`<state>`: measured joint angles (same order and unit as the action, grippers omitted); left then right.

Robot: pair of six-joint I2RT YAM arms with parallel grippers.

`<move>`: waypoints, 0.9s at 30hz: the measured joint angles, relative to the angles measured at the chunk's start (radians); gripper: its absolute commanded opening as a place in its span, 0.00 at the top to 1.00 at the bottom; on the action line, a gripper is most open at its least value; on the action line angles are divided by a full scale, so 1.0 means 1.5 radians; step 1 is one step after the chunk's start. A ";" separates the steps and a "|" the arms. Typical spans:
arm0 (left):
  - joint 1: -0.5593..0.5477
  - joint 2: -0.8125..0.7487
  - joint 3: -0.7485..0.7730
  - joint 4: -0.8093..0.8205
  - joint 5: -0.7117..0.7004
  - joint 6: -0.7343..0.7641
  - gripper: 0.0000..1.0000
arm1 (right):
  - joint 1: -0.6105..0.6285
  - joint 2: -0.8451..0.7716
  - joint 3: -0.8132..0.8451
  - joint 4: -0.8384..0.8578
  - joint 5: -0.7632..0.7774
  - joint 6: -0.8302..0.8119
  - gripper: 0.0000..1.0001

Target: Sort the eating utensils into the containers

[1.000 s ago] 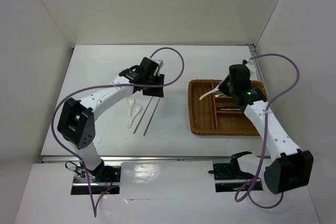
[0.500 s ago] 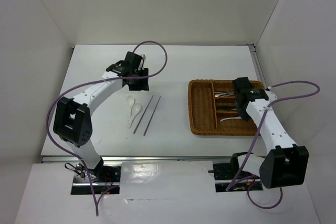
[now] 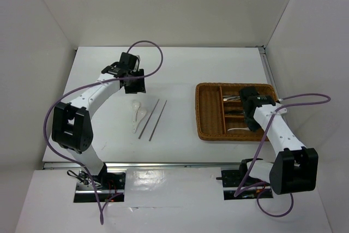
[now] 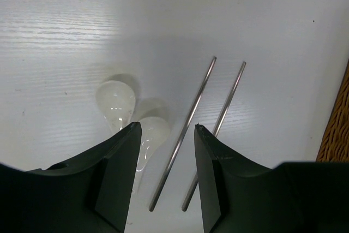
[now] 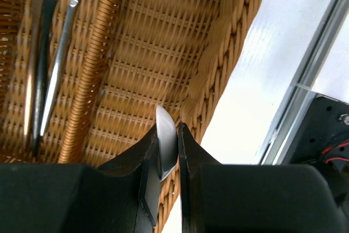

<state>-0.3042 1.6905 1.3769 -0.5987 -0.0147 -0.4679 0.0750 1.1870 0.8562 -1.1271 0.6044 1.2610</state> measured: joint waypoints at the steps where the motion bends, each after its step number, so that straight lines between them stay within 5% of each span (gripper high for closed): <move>1: 0.002 0.000 -0.001 0.000 0.000 0.000 0.43 | 0.000 0.000 0.000 0.002 0.000 0.001 0.90; 5: 0.008 -0.001 -0.008 0.001 0.000 0.001 0.43 | 0.000 0.000 0.000 0.019 0.000 -0.001 0.89; 15: 0.032 -0.029 -0.086 0.010 -0.005 -0.004 0.43 | 0.000 -0.002 -0.009 0.083 -0.014 -0.049 0.48; 27: 0.105 -0.037 -0.137 0.033 -0.007 -0.022 0.47 | 0.000 -0.047 0.008 0.162 -0.094 -0.175 0.47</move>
<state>-0.1463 1.6356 1.1721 -0.5488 -0.0254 -0.5011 0.0750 1.1172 0.8677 -0.8845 0.4629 0.9989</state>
